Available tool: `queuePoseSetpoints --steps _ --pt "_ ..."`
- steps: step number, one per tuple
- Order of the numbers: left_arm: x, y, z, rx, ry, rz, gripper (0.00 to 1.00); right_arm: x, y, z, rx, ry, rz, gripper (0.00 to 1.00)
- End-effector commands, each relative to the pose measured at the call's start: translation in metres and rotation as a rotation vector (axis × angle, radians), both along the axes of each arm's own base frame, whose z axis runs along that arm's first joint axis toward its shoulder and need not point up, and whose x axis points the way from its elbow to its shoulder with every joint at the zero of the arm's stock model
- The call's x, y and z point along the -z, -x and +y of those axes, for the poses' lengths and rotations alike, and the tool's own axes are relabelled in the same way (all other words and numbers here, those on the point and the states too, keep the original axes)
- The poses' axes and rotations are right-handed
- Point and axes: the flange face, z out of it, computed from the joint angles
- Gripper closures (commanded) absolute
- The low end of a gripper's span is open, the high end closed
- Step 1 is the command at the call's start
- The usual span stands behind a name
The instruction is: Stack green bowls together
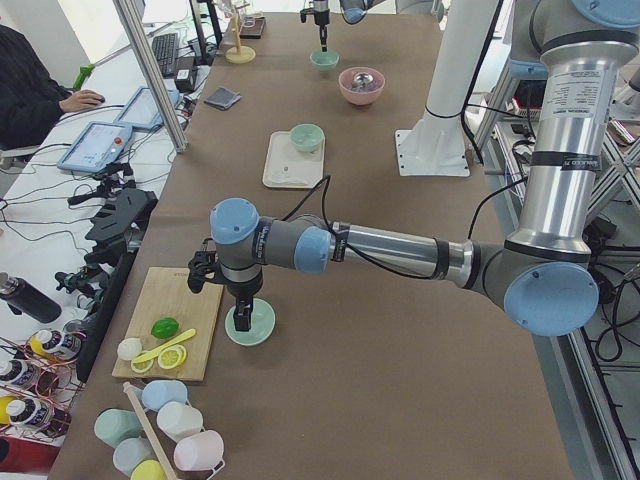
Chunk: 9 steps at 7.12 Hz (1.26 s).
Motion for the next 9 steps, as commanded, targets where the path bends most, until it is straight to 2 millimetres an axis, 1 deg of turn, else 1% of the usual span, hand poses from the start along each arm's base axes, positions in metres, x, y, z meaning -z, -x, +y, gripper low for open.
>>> queuePoseSetpoints --steps 1,2,3,4,5,6,7,8,9 --pt "0.001 0.000 -0.001 0.005 0.003 0.001 0.02 0.020 -0.020 -0.004 -0.039 -0.019 -0.027 1.00" --pt "0.014 -0.001 -0.009 0.027 0.001 0.005 0.02 0.031 -0.025 -0.006 -0.053 -0.028 -0.043 1.00" --pt "0.025 -0.008 -0.016 0.045 0.008 0.011 0.02 0.036 -0.028 -0.010 -0.063 -0.030 -0.054 1.00" --pt "0.027 -0.035 -0.019 0.028 0.013 0.019 0.02 0.043 -0.026 -0.016 -0.075 -0.021 -0.059 1.00" --pt "0.017 -0.045 -0.021 0.035 -0.002 0.026 0.02 0.058 -0.024 -0.026 -0.088 -0.012 -0.060 1.00" --pt "-0.010 -0.056 -0.025 0.024 -0.030 0.033 0.02 0.074 -0.023 -0.036 -0.092 -0.009 -0.059 1.00" --pt "-0.041 -0.057 -0.030 0.022 -0.052 0.034 0.02 0.089 -0.024 -0.040 -0.097 -0.006 -0.057 1.00" --pt "-0.057 -0.059 -0.038 0.020 -0.061 0.033 0.02 0.105 -0.023 -0.044 -0.099 -0.004 -0.055 1.00" --pt "-0.067 -0.060 -0.045 0.020 -0.062 0.031 0.03 0.119 -0.021 -0.049 -0.099 0.003 -0.053 1.00"
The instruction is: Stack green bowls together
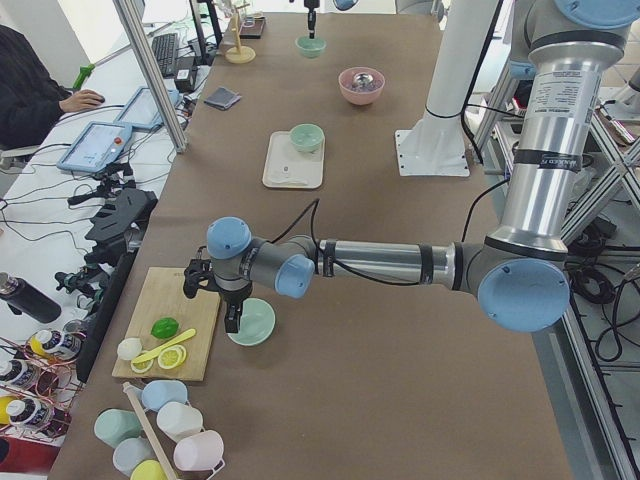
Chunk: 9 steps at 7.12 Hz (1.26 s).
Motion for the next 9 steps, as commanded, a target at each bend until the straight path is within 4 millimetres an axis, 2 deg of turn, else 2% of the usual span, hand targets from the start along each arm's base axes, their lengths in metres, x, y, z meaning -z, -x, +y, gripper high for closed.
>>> queuePoseSetpoints --steps 1,2,3,6,9 --pt "-0.030 -0.007 -0.013 -0.012 -0.009 -0.005 0.03 0.028 0.001 -0.012 -0.007 0.011 0.003 1.00" --pt "-0.045 -0.021 -0.014 -0.034 -0.009 -0.007 0.03 0.033 0.002 -0.016 -0.008 0.002 0.002 1.00" --pt "-0.048 -0.028 -0.015 -0.045 -0.005 -0.007 0.03 0.037 0.003 -0.018 -0.010 -0.002 0.000 1.00" --pt "-0.065 -0.029 -0.009 -0.050 0.025 -0.012 0.03 0.054 0.007 -0.030 -0.010 0.001 0.001 1.00" --pt "-0.071 -0.043 -0.007 -0.075 0.035 -0.015 0.10 0.061 0.008 -0.034 -0.010 -0.005 0.000 1.00"
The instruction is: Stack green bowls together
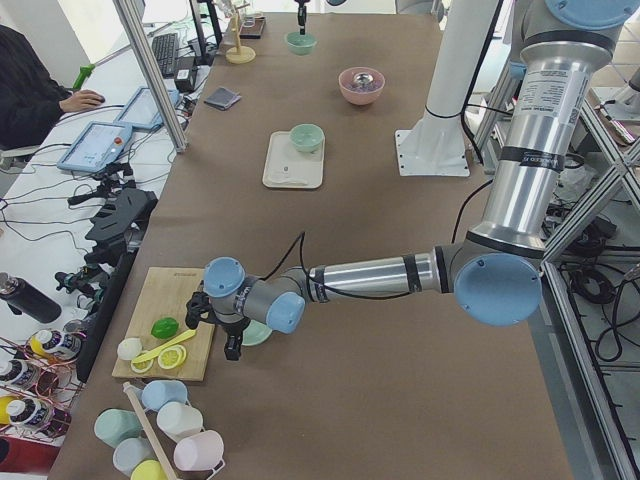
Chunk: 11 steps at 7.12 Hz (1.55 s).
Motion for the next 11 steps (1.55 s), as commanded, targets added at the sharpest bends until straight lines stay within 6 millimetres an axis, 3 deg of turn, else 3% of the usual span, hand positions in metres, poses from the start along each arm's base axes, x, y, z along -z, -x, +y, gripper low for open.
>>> queuePoseSetpoints --steps 1,5,11 --pt "-0.007 -0.011 0.004 -0.021 0.003 -0.001 0.13 0.005 0.001 -0.003 -0.003 -0.002 -0.002 1.00" --pt "-0.026 -0.013 0.011 -0.028 0.016 -0.004 0.31 0.009 0.001 -0.004 -0.006 -0.004 -0.005 1.00" --pt "-0.029 -0.013 0.012 -0.030 0.021 -0.004 0.72 0.011 0.001 -0.003 -0.012 -0.004 -0.004 1.00"
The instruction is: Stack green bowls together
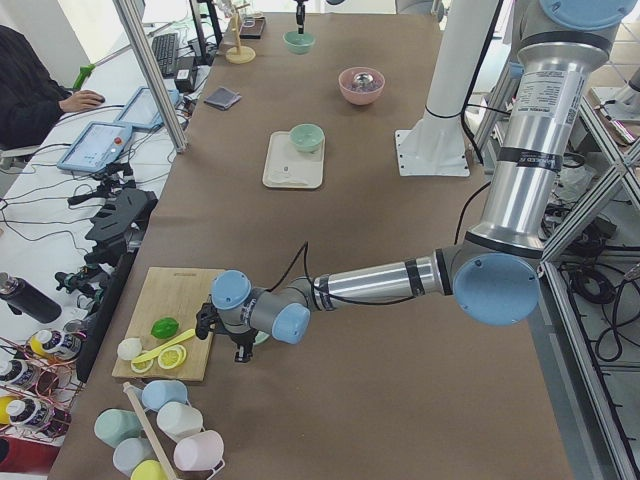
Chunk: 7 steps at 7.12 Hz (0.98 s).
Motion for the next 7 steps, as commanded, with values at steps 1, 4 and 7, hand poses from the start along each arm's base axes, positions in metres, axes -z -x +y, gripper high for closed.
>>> queuePoseSetpoints --steps 1,4,7 --pt "-0.0001 0.0000 0.0000 0.000 0.000 0.000 0.74 -0.0013 -0.0005 0.0001 -0.003 0.002 0.006 1.00" --pt "0.0000 0.0000 0.0000 0.000 0.000 0.000 0.87 -0.0004 -0.0005 0.0003 -0.003 -0.001 0.005 1.00" --pt "0.0063 -0.0010 -0.0021 -0.001 -0.008 0.008 1.00 0.0003 -0.0006 0.0006 -0.009 0.005 0.004 1.00"
